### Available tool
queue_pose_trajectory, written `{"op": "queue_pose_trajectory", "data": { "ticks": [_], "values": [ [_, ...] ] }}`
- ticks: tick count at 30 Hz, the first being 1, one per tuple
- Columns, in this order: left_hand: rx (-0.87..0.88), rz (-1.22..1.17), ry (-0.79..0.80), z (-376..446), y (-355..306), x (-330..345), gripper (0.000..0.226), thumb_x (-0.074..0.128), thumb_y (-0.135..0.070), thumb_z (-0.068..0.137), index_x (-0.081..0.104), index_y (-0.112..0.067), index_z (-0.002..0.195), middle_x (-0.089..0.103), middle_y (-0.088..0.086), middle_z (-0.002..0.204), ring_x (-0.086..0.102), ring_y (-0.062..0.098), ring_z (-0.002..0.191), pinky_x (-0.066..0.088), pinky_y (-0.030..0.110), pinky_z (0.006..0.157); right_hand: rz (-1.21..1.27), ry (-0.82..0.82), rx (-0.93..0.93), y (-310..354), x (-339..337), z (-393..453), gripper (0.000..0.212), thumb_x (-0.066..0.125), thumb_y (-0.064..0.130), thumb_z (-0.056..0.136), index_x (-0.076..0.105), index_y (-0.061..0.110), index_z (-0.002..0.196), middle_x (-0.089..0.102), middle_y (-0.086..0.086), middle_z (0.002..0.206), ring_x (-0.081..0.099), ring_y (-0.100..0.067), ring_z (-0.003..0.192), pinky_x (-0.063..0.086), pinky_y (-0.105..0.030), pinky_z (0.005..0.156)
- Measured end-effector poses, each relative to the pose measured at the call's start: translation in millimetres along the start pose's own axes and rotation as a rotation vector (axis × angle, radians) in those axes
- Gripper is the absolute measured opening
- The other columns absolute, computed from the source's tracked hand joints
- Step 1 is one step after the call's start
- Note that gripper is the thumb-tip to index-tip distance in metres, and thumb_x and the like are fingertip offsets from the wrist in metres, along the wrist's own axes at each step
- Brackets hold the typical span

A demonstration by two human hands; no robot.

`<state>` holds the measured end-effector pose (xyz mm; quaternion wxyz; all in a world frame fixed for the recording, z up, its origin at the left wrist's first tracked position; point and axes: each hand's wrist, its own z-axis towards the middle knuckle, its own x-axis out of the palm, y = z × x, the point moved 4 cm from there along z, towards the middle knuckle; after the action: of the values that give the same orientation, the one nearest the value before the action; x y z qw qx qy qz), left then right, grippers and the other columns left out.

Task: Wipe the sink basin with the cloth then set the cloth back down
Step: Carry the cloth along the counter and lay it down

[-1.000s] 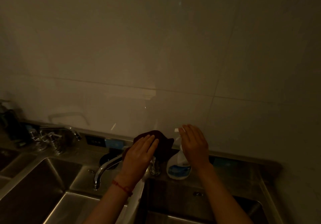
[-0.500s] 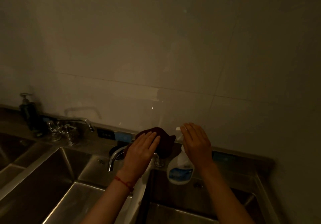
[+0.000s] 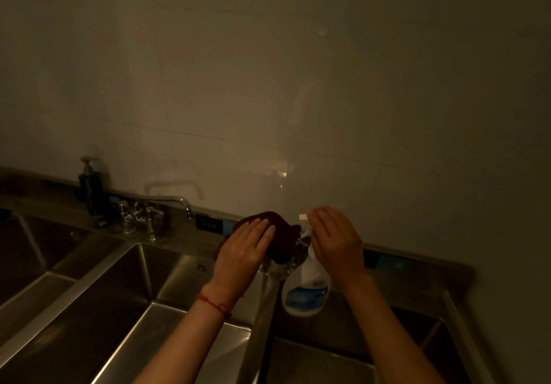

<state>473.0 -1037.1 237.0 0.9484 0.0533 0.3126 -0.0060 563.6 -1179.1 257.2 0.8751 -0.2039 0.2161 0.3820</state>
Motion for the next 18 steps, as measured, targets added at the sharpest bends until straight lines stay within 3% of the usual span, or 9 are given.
{"op": "queue_pose_trajectory", "data": {
  "ticks": [3,18],
  "values": [
    [-0.003,0.016,0.008,-11,15,-22,0.056,0.093,0.004,0.039,0.077,-0.002,0.093,0.076,0.017,0.094,0.075,0.029,0.085,0.06,0.041,0.074,0.015,0.022,0.008,25,-9,7,0.048,0.083,-0.001,0.056,0.068,0.0,0.102,0.071,-0.017,0.1,0.068,-0.03,0.094,0.051,-0.042,0.087],
    [-0.045,0.119,-0.037,-95,121,-140,0.05,0.089,0.006,0.047,0.077,-0.001,0.095,0.076,0.019,0.097,0.075,0.03,0.087,0.059,0.043,0.076,0.147,0.006,-0.043,190,-32,52,0.048,0.081,-0.002,0.06,0.066,0.0,0.106,0.07,-0.018,0.105,0.066,-0.031,0.098,0.052,-0.042,0.088]
  ]
}}
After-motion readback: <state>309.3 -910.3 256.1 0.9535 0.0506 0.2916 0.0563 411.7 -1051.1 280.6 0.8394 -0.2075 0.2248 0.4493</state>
